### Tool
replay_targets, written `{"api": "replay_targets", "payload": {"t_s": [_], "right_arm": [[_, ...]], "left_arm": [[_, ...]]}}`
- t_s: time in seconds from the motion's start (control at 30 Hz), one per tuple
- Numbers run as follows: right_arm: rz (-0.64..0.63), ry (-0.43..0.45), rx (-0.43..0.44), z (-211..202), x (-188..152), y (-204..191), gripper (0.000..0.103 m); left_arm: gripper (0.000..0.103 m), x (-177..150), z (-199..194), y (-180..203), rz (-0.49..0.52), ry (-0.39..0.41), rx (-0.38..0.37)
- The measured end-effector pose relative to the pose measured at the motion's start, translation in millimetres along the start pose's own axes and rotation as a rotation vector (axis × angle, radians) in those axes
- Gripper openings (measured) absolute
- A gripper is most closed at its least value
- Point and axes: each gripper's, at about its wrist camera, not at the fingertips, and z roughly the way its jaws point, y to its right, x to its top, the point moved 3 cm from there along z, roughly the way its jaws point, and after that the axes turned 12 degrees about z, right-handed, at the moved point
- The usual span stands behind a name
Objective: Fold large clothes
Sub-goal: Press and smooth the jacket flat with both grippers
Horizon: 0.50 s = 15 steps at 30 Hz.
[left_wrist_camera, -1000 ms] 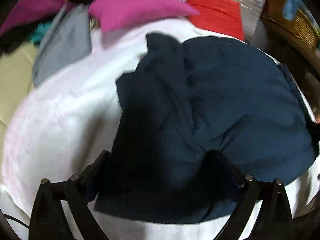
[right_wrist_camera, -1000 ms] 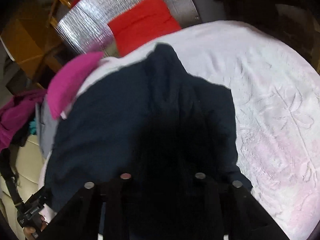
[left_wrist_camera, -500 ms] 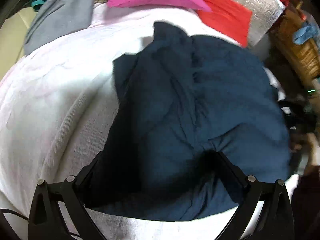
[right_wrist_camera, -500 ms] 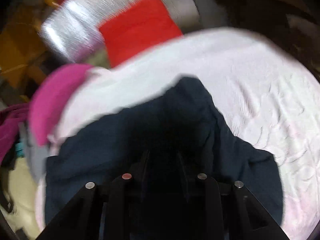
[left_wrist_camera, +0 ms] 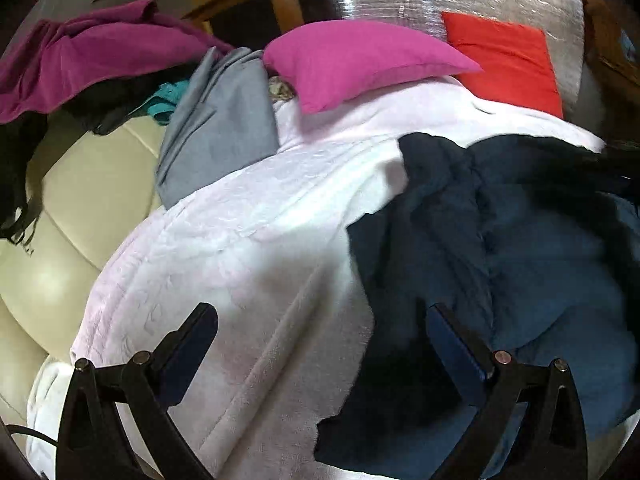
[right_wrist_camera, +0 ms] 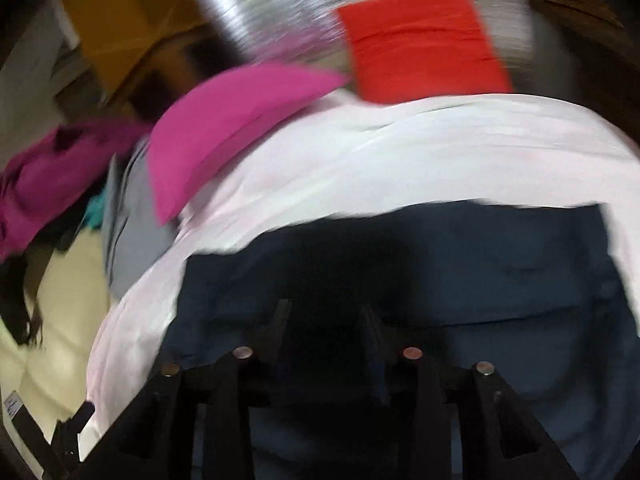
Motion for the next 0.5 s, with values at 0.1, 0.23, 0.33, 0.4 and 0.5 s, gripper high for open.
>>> {"api": "replay_targets", "payload": {"t_s": [0.1,0.23,0.33,0.4,0.5], "right_arm": [[0.004,0.005,-0.09,37.6,0.7,-6.8,0.045],[0.027,-0.017,-0.11,37.9,2.1,2.3,0.048],[0.056,0.013,-0.038,5.7,-1.2,2.2,0.048],[0.063,0.045,-0.043,-28.4,-13.9,13.1,0.048],[0.064,0.074,-0.047,-73.4,-35.2,40.1,0.052]], "left_arm": [[0.103,-5.4,-3.2,7.3,0.011,-0.002,-0.021],[0.103,-5.7,15.4,15.2,0.023,-0.045,-0.126],[0.103,-4.4,14.0,20.3,0.022,-0.045,-0.152],[0.103,-3.3,1.0,21.5,0.016,-0.002,-0.142],[0.103,-2.7,-18.5,26.3,0.004,0.067,-0.183]]}}
